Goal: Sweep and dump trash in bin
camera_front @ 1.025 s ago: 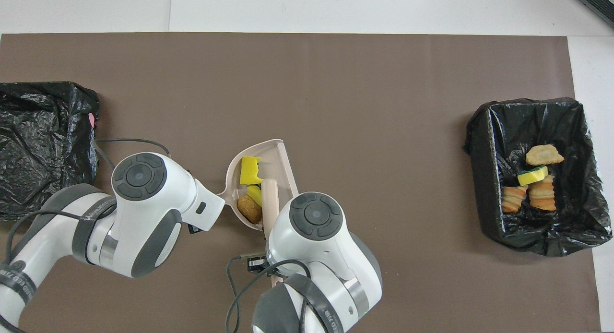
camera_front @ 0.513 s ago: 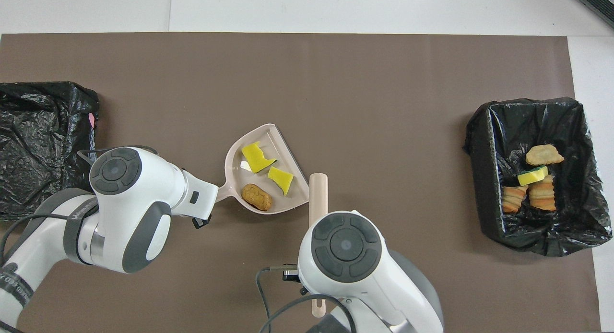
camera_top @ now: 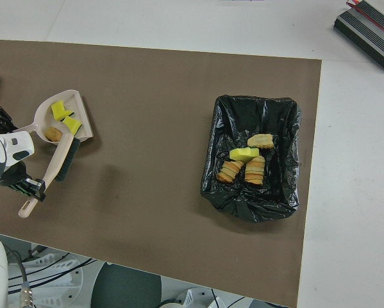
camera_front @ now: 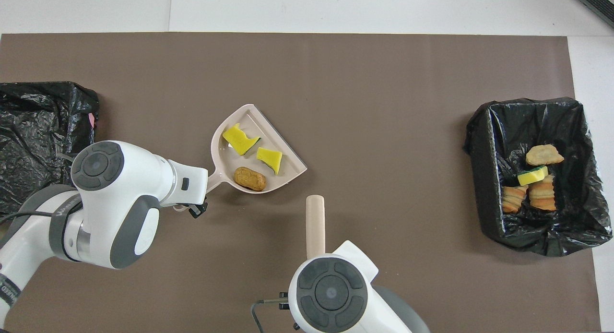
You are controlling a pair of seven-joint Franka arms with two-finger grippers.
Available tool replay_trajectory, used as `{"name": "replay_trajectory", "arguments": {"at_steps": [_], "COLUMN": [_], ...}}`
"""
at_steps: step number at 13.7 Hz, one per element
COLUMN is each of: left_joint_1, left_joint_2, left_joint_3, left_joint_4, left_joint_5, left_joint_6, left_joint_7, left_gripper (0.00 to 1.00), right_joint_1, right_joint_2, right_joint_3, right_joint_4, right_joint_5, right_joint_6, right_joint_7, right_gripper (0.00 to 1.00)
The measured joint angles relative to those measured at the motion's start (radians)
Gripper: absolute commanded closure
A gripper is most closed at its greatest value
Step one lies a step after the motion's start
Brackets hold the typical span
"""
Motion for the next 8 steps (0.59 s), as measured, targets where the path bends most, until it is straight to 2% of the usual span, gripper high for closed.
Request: {"name": "replay_trajectory", "arguments": {"at_steps": [4,8], "left_joint_1": [0.082,0.229], "left_joint_2": [-0.023,-0.034], "left_joint_3": [0.002,0.005], "left_joint_4": [0.024,0.142], "left_joint_5": [0.0,0.0], "left_joint_6": [-0.007,-0.156], "left_joint_7": [-0.04,0.064], "left_gripper": [1.0,1.0], "right_joint_1": [0.002,0.037], "right_joint_2": [-0.012,-0.015], "right_joint_3": [0.0,0.001], "right_joint_4": [-0.025,-0.062], "right_joint_5": [0.0,0.001], "right_joint_6": [0.022,0.116], "right_joint_7": [0.0,0.052], "right_gripper": [1.0,1.0]}}
